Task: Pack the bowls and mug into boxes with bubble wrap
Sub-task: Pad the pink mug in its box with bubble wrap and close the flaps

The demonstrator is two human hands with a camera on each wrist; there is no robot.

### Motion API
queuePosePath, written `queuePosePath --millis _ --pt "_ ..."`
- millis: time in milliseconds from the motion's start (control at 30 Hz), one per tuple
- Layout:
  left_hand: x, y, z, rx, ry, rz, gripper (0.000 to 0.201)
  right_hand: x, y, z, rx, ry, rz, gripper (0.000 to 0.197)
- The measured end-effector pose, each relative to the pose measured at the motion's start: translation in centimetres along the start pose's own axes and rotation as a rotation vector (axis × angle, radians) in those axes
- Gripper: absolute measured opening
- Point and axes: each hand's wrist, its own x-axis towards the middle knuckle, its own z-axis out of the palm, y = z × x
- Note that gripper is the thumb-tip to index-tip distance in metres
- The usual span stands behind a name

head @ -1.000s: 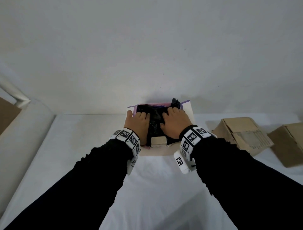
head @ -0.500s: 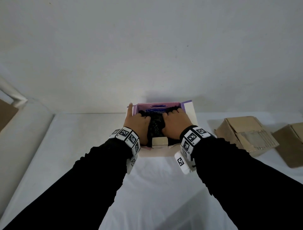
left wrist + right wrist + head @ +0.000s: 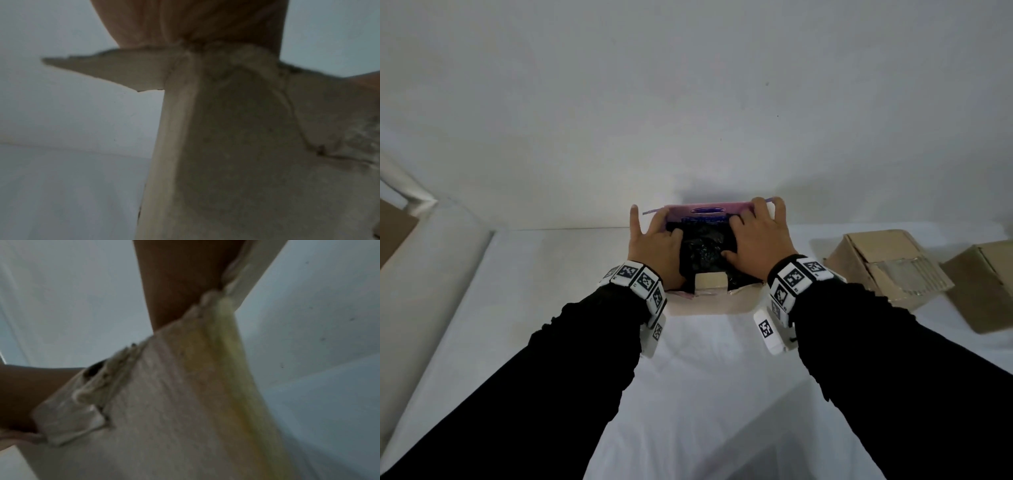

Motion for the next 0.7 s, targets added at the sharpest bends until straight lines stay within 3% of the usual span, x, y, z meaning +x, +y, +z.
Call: queuePosePath --millis 100,200,300,400,467,567,700 --pt "-0.4 0.2 -0.1 -0.028 0.034 -0.016 0.063 -1.2 0.6 -0.1 -0.024 0.186 -0.077 0.036" --pt "-1.0 0.3 -0.1 -0.038 0.1 -0.021 0.06 -2.1 0.6 -0.2 -0.047 0.16 -0.107 0.02" --pt "-1.5 -0.1 -0.9 -0.05 0.147 -0.037 0.052 -2.5 0.5 -0.2 -0.046 0.09 -0.126 0.028" --pt "-2.1 -0.4 -1.7 -0.026 0.05 0.033 0.03 -2.9 0.6 0.2 -0.01 0.03 -0.158 0.042" --pt "-2.6 -0.7 -1.7 -0.048 0.019 0.046 0.039 -3.0 0.4 -0.1 0.001 0.069 -0.191 0.042" --pt "-3.8 -0.7 -1.2 -0.085 0.046 0.018 0.06 -4.0 0.5 -0.2 0.141 0.252 -0.228 0.042" --pt "-5.6 0.1 -0.3 -0.057 0.001 0.066 0.082 -6.2 1.2 1.0 0.152 0.113 -0.337 0.058"
